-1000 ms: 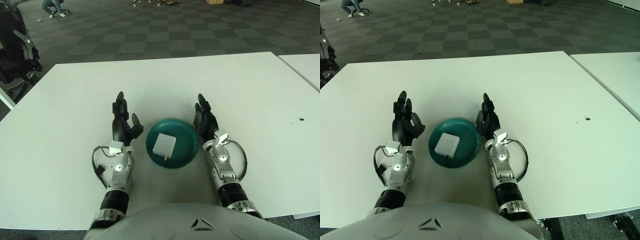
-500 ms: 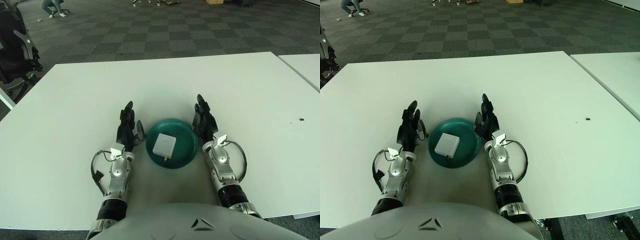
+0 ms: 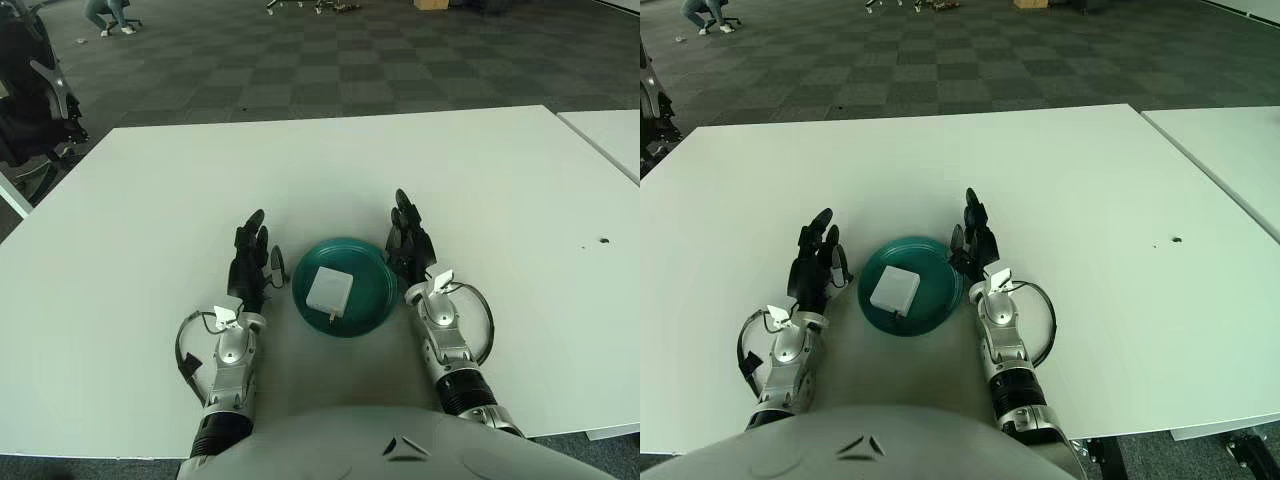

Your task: Put the charger into the plate.

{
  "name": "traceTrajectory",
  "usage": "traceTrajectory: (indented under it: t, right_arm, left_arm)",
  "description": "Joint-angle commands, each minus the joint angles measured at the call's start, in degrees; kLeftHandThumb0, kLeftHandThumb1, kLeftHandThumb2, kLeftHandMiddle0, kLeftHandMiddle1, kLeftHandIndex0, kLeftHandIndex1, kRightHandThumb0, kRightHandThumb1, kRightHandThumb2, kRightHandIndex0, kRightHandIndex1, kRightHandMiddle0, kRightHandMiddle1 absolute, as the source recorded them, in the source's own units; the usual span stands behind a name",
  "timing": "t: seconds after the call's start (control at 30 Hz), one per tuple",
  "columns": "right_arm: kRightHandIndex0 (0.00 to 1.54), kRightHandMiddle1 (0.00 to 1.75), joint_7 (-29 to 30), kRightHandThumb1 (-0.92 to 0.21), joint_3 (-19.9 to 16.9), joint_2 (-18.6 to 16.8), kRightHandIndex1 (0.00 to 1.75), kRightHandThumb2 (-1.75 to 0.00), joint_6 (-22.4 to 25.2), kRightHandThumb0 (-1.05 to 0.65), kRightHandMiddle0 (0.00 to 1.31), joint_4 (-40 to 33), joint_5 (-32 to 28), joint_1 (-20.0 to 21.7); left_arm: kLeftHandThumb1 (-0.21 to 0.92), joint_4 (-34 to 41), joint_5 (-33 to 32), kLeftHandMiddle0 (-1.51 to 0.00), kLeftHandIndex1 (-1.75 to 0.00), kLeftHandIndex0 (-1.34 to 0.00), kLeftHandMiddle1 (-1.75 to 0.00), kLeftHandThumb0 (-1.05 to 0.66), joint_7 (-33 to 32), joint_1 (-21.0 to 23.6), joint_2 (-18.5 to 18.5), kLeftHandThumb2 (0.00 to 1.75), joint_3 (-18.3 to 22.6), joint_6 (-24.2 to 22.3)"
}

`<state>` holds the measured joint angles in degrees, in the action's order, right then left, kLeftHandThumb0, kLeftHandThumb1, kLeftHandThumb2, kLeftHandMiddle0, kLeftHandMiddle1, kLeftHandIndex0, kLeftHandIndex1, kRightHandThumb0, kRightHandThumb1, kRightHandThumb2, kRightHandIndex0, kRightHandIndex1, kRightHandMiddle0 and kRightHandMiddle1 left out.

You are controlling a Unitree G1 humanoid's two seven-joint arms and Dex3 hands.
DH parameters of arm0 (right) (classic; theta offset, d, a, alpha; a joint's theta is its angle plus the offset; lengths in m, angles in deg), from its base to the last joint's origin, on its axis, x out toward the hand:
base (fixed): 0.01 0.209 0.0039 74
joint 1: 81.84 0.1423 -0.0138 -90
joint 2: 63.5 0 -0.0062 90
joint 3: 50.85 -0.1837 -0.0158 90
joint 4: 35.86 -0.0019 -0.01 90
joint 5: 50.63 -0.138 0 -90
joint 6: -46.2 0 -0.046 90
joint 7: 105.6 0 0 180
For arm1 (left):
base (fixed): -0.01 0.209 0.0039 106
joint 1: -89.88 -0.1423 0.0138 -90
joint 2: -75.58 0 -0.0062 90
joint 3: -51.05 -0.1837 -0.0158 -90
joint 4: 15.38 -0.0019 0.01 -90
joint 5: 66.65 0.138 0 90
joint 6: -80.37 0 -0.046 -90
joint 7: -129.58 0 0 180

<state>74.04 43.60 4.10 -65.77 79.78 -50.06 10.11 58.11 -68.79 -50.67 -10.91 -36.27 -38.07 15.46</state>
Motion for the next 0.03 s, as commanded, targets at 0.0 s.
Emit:
traceTrajectory:
  t: [0.0]
  right_arm:
    - [0.00,0.00,1.32,-0.92,-0.72,0.09,0.00,-0.95,5.39,-0.99,0.00,9.27,0.25,-7.83]
  left_arm:
    - [0.92,-7.02,2.61,-0.18,-0.42,0.00,0.00,-0.78,-2.08,-7.82,0.50,0.93,-0.27,-2.12]
